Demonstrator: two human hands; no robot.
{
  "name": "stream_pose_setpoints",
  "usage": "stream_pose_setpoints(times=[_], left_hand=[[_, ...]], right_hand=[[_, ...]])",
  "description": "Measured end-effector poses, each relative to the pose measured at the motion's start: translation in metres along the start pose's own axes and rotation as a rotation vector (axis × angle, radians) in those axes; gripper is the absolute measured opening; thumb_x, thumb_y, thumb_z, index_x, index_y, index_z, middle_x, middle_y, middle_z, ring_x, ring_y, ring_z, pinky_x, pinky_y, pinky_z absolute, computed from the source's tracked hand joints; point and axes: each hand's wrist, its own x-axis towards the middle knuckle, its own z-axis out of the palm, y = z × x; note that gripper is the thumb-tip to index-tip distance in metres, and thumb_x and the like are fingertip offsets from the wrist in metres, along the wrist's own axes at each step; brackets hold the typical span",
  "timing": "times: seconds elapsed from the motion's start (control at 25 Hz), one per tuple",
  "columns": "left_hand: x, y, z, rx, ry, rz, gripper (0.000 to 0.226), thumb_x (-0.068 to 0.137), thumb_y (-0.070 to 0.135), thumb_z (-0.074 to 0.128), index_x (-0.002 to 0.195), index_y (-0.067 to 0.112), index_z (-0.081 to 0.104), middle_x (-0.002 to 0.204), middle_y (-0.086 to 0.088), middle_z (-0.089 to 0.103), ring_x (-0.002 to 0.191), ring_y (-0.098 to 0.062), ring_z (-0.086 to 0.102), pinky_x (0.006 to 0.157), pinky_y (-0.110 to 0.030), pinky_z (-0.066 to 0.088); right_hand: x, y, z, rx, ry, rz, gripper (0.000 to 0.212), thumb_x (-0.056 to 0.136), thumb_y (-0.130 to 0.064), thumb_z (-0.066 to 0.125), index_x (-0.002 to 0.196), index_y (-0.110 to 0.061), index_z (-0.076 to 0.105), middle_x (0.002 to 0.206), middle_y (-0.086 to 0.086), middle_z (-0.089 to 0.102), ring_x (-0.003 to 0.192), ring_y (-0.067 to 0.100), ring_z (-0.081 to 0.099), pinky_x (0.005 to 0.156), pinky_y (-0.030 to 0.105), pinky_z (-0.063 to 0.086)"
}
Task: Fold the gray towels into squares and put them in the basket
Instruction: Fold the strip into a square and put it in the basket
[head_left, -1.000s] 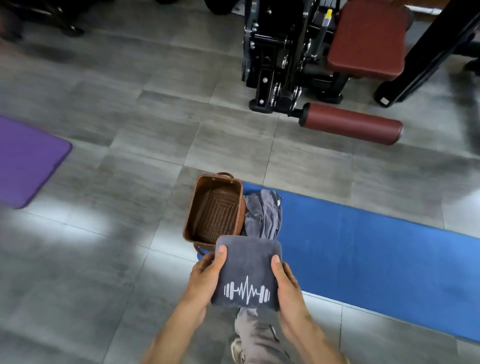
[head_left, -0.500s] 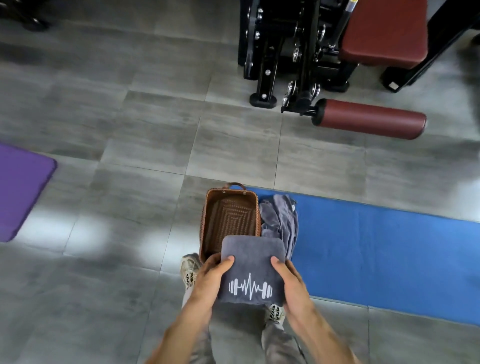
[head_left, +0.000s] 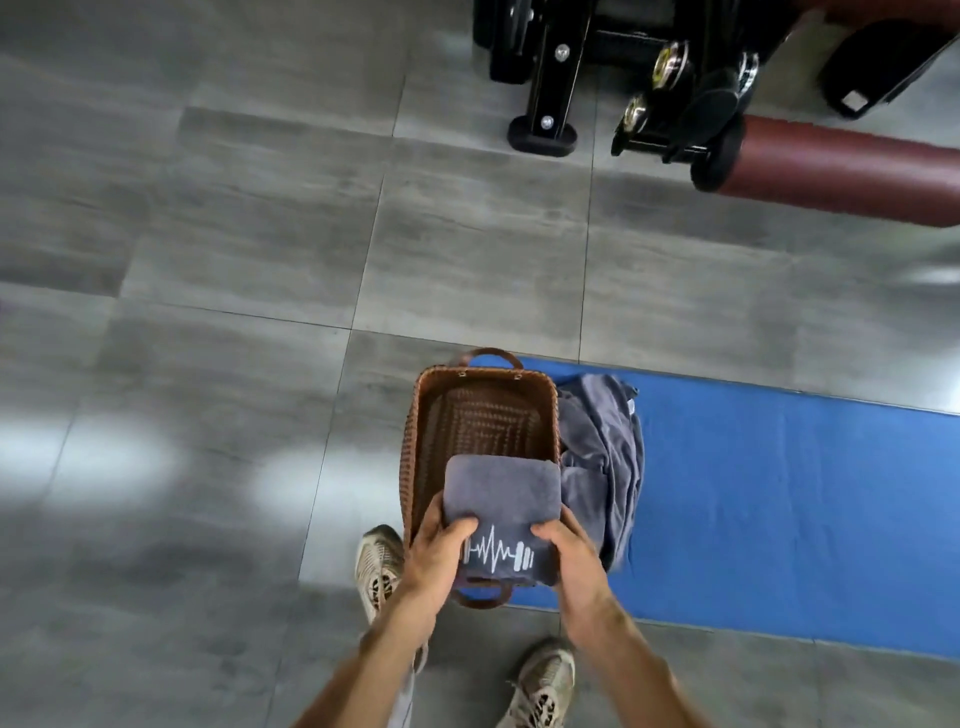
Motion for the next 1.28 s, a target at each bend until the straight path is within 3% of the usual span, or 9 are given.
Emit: stream_pose_setpoints(times=[0.16,0.24,0.36,0.52,0.72,0.84,1.04,1.2,1.28], left_hand=[[0.103,-0.055,0.033,-0.065,0.108,0.026,0.047,0.089,0.018,0.058,0.132,0.033,0.051,0.115,-0.001,0.062,0.098,-0.017,0.061,0.088,-0.035,0.052],[0.15,-0.073,0.053,-0.203,0.186,0.035,0.041,0.086,0.015,0.06,0.124,0.029,0.057,0.114,-0.004,0.066,0.096,-0.016,0.063,0.08,-0.029,0.053],[0.234,-0.093,0.074,-0.383,0.254,0.047,0.046,0.085,0.01,0.061,0.129,0.024,0.058,0.119,-0.009,0.066,0.102,-0.024,0.065,0.09,-0.04,0.054],[0.328,-0.114,0.079,-0.397,0.268,0.096,0.052,0.089,0.013,0.064,0.137,0.03,0.052,0.124,-0.004,0.059,0.11,-0.027,0.061,0.1,-0.046,0.049],[0.418,-0.141,0.085,-0.299,0.405,0.145,0.07,0.084,0.005,0.059,0.147,0.027,0.038,0.141,-0.016,0.051,0.123,-0.034,0.054,0.106,-0.047,0.044],[0.426,-0.14,0.08,-0.294,0.393,0.126,0.076,0.079,0.007,0.053,0.149,0.032,0.033,0.147,-0.013,0.045,0.125,-0.035,0.052,0.106,-0.048,0.044],[0.4,-0.136,0.067,0.31,0.391,0.331,0.064,0.088,0.012,0.058,0.147,0.025,0.038,0.159,-0.007,0.024,0.144,-0.029,0.028,0.117,-0.043,0.028],[0.392,-0.139,0.066,0.76,0.329,0.52,0.059,0.09,0.018,0.055,0.146,0.026,0.04,0.162,-0.005,0.017,0.148,-0.027,0.012,0.121,-0.044,0.015],[0.39,-0.141,0.067,0.882,0.313,0.55,0.06,0.089,0.019,0.054,0.147,0.025,0.038,0.161,-0.006,0.016,0.147,-0.029,0.011,0.12,-0.045,0.016]], right_hand=[[0.118,0.044,0.007,0.044,0.124,0.01,0.027,0.067,-0.022,0.064,0.094,-0.018,0.066,0.094,0.013,0.071,0.086,0.033,0.068,0.081,0.05,0.056],[0.169,0.059,0.015,0.088,0.18,-0.041,0.017,0.079,-0.016,0.06,0.095,-0.013,0.062,0.089,0.012,0.067,0.078,0.027,0.064,0.07,0.04,0.053],[0.254,0.069,0.032,0.129,0.206,-0.124,0.023,0.085,-0.015,0.058,0.107,-0.011,0.063,0.096,0.011,0.068,0.082,0.025,0.066,0.068,0.033,0.054],[0.351,0.085,0.053,0.121,0.131,-0.186,0.012,0.081,-0.011,0.063,0.092,-0.01,0.067,0.095,0.017,0.072,0.077,0.026,0.066,0.064,0.029,0.053],[0.427,0.103,0.083,0.133,0.078,-0.224,0.03,0.086,-0.002,0.058,0.115,-0.004,0.064,0.089,0.012,0.068,0.068,0.021,0.063,0.047,0.019,0.049],[0.439,0.113,0.085,0.145,0.03,-0.162,0.043,0.086,-0.006,0.061,0.129,-0.011,0.057,0.105,0.014,0.069,0.076,0.023,0.066,0.053,0.023,0.05],[0.436,0.129,0.081,0.096,-0.097,-0.173,0.055,0.089,-0.002,0.064,0.138,-0.022,0.049,0.121,0.012,0.066,0.102,0.026,0.066,0.077,0.032,0.054],[0.435,0.132,0.081,0.012,-0.15,-0.195,0.047,0.093,-0.006,0.063,0.137,-0.019,0.052,0.117,0.007,0.067,0.095,0.015,0.065,0.071,0.02,0.052],[0.433,0.133,0.084,-0.063,-0.113,-0.246,0.044,0.096,-0.007,0.06,0.139,-0.017,0.052,0.125,0.009,0.064,0.101,0.016,0.063,0.082,0.023,0.051]])
